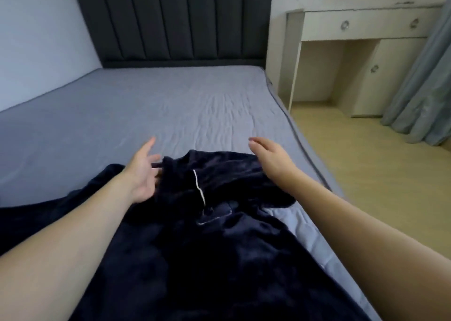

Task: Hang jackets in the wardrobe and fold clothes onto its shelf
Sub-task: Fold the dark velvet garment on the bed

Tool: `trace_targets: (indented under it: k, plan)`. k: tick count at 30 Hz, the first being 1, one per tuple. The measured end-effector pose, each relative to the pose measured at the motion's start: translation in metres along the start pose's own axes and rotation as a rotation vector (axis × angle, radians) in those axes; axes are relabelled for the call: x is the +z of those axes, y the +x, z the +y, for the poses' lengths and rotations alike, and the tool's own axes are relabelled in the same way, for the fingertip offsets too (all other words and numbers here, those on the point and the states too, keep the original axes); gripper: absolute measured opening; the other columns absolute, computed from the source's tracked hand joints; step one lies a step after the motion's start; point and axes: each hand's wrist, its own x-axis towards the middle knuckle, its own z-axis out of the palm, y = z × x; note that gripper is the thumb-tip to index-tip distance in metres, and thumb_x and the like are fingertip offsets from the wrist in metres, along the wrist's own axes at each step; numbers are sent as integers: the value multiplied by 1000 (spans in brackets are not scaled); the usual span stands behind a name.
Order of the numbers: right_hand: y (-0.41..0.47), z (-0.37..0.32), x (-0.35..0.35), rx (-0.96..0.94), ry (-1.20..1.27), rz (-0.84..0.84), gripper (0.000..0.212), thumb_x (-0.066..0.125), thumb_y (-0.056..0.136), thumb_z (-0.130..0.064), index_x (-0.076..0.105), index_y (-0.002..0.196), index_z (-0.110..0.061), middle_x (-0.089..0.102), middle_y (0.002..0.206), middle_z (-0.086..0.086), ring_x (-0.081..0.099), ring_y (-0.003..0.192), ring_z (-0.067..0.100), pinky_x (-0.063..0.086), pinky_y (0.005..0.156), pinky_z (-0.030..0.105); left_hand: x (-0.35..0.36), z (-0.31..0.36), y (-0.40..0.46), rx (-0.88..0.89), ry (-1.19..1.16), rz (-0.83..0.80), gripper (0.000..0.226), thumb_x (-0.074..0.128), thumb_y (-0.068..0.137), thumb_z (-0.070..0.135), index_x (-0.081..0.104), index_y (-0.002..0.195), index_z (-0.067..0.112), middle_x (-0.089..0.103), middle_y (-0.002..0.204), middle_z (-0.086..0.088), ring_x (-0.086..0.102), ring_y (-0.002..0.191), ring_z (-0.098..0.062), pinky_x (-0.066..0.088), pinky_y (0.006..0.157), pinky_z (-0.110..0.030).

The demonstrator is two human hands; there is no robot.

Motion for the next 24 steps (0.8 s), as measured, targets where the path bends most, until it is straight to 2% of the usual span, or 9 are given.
trace_targets:
  k: [3,6,8,11,13,17,20,22,24]
  plan:
    - [-9,54,9,216,-400,8,58,42,92,-29,29,148,-23,27,155,4,29,139,27,23,113,51,-1,-28,3,-102,190,-53,43,73,79,37,67,115,12,72,102,-15,71,89,-32,58,72,-43]
    - [-29,96,15,294,-569,-19,85,53,82,-31,6,153,-31,4,161,3,9,146,27,10,117,49,13,-45,14,13,324,192,36,64,88,13,57,123,5,67,107,-19,67,94,-36,55,85,-51]
    - [-34,111,16,249,-632,24,96,61,77,-38,2,153,-31,9,160,6,16,144,29,17,116,46,17,-39,20,139,217,271,33,55,94,18,54,126,9,63,113,-15,63,100,-33,52,92,-51]
    - [-27,113,20,162,-484,107,87,63,77,-29,18,152,-30,37,148,6,41,131,28,37,103,41,11,-14,26,248,109,307,47,52,96,41,49,135,15,58,128,-10,58,110,-32,49,96,-51]
    - [-24,108,28,120,-378,149,78,59,79,-17,28,149,-30,43,142,5,48,123,26,39,93,33,-2,0,30,246,109,369,61,50,94,50,41,143,15,53,135,-8,55,117,-31,48,98,-49]
    - [-22,100,39,23,-425,302,64,47,77,0,45,136,-24,43,133,2,54,110,28,40,86,31,-31,8,28,184,83,450,53,47,95,50,50,132,13,59,96,-2,63,100,-28,53,92,-48]
    - [-11,86,38,-7,-304,281,65,38,74,9,52,131,-18,38,131,3,52,109,26,35,92,24,-49,1,24,283,290,582,49,42,97,48,50,128,10,57,96,-2,54,78,-21,49,71,-36]
    - [0,73,39,119,-38,302,64,34,76,9,48,133,-19,30,131,1,50,105,26,37,93,27,-64,-9,20,333,518,639,50,39,100,45,46,131,6,58,116,-10,54,86,-24,39,72,-31]
    - [2,64,44,376,254,330,64,43,76,-5,38,138,-20,33,123,1,51,88,25,47,78,36,-79,-28,16,257,663,670,56,42,101,39,30,141,2,52,130,-19,54,107,-36,34,80,-33]
